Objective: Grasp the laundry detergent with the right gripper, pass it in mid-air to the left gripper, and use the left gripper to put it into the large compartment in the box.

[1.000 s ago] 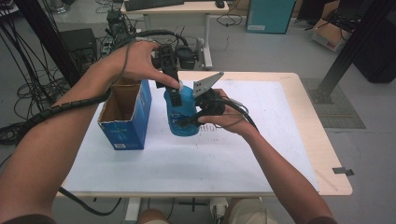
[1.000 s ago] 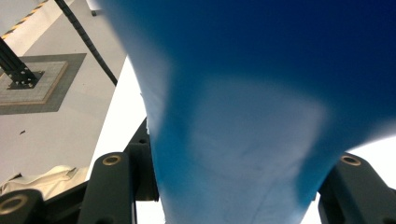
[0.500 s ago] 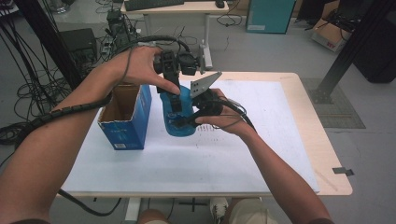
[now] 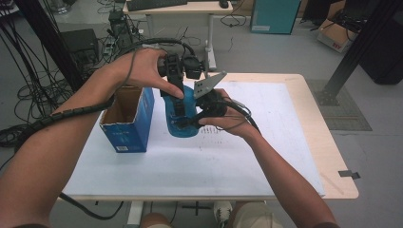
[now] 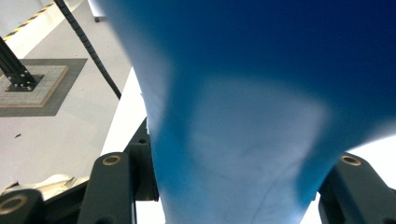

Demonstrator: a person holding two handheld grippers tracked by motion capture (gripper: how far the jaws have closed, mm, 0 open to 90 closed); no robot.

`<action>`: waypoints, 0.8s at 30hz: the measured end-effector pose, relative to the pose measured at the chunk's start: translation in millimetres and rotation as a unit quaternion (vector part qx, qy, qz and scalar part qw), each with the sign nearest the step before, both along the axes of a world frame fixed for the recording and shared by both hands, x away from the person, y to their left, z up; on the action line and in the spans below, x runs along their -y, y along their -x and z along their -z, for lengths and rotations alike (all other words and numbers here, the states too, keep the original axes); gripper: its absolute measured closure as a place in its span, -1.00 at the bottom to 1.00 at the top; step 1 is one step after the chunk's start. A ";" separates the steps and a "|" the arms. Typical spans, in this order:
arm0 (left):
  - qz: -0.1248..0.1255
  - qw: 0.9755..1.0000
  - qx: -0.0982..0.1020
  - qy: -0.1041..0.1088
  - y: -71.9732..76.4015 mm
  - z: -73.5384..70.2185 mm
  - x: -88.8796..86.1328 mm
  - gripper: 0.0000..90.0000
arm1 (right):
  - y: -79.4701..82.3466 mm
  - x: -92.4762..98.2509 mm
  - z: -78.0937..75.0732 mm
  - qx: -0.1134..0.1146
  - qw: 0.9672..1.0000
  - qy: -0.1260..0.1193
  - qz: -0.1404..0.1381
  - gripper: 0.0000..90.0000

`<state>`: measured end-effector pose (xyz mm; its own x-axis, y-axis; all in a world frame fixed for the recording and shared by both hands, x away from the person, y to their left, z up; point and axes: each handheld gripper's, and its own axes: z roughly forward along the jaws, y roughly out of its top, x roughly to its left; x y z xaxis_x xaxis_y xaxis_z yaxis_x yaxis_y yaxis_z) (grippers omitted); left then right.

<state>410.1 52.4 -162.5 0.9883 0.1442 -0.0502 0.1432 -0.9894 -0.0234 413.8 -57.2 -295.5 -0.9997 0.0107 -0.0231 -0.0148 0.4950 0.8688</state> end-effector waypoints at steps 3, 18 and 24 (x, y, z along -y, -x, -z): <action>0.004 1.000 0.006 0.000 0.4 1.4 0.5 -0.90 | 0.0 -0.1 -0.3 0.003 1.000 0.000 -0.001 -0.05; 0.003 1.000 0.002 -0.008 1.3 0.3 1.4 -0.88 | 1.3 -0.9 0.2 0.003 1.000 0.000 -0.002 -0.05; 0.000 1.000 0.001 -0.003 2.6 -0.3 -0.3 -0.88 | 1.3 -1.1 0.8 -0.001 1.000 0.002 -0.001 -0.05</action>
